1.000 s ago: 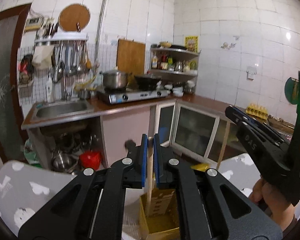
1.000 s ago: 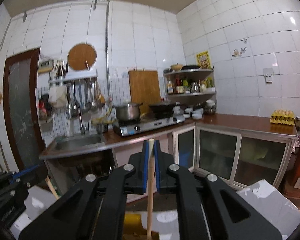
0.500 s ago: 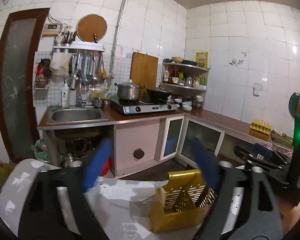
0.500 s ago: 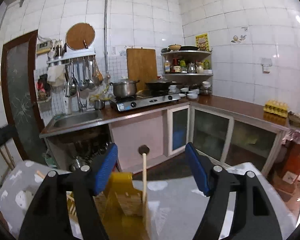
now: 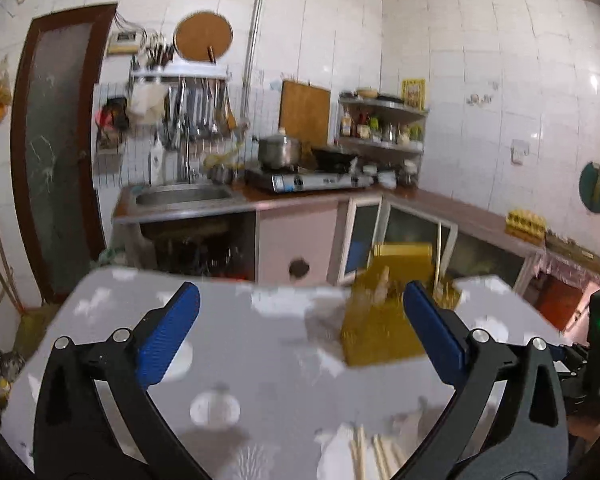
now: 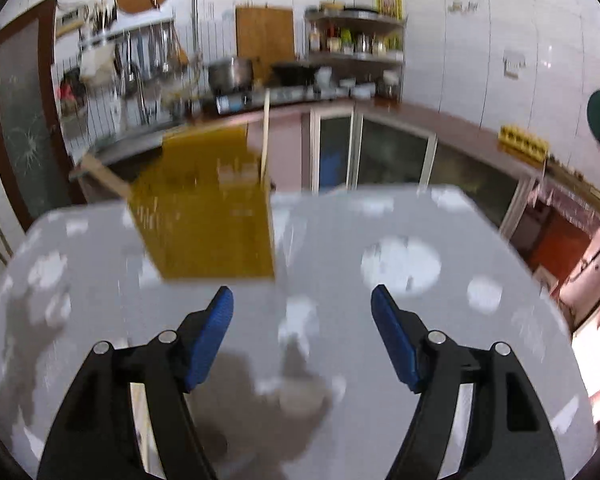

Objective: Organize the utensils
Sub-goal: 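Open the left tool while the right tool opens, dropping chopsticks into the holder, then grasp another wooden chopstick with the left tool while the right tool grasps the blue spoon, then lift the chopstick with the left tool while the right tool carries the blue spoon toward the holder, then lower the chopstick into the holder with the left tool while the right tool lowers the spoon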

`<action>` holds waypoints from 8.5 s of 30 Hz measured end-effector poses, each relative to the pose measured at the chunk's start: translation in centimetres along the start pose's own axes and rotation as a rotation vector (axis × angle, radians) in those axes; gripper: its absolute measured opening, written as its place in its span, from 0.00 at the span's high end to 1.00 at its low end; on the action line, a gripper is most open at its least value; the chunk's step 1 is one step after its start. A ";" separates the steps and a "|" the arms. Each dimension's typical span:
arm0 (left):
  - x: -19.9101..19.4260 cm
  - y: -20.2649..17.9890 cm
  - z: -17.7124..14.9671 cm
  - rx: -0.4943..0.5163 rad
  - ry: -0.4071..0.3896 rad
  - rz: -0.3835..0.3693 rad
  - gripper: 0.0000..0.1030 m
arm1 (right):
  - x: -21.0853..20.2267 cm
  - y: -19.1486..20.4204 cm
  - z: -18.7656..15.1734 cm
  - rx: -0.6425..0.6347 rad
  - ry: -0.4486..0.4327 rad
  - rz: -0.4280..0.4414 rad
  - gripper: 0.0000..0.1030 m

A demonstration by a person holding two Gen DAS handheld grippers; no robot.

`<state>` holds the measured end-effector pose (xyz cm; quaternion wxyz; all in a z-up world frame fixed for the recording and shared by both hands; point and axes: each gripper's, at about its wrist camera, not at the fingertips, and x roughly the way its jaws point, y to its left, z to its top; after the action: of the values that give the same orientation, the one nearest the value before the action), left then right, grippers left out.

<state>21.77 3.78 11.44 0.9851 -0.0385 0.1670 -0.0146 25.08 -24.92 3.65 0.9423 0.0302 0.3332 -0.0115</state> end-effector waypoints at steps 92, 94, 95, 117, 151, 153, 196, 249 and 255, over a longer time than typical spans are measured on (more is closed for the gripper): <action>5.2 -2.0 -7.5 -0.023 0.336 -0.152 0.97 | -1.0 0.5 -0.9 0.032 -0.088 0.057 0.92; 4.2 -1.9 -6.9 -0.024 0.303 -0.156 0.97 | -2.0 0.6 -0.7 0.020 -0.123 0.051 0.92; 3.7 -1.9 -6.6 -0.024 0.283 -0.157 0.97 | -2.7 0.7 -0.6 0.013 -0.146 0.048 0.92; -3.5 -0.6 -4.1 -0.015 0.052 -0.188 0.97 | -9.4 2.0 -0.8 -0.060 -0.339 0.012 0.93; -1.1 -0.9 -1.1 0.001 0.001 -0.190 0.97 | -4.7 0.5 2.9 -0.041 -0.283 0.036 0.95; -0.6 -1.0 -1.2 -0.001 0.009 -0.189 0.97 | -2.8 -0.1 2.6 -0.021 -0.230 0.051 0.95; 6.5 -1.0 -0.4 0.001 0.079 -0.206 0.96 | 8.9 1.1 3.1 0.006 0.079 0.145 0.93; 8.1 -10.4 12.7 0.062 -0.181 -0.137 0.97 | -2.8 2.0 19.1 0.016 -0.569 0.159 0.93; 13.6 -10.8 11.8 0.065 -0.161 -0.082 0.97 | 1.8 2.8 19.5 0.010 -0.546 0.163 0.93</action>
<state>38.36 -6.69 18.92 0.9946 -0.0142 0.0851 -0.0573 38.77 -23.36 17.79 0.9948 0.0571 0.0636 0.0550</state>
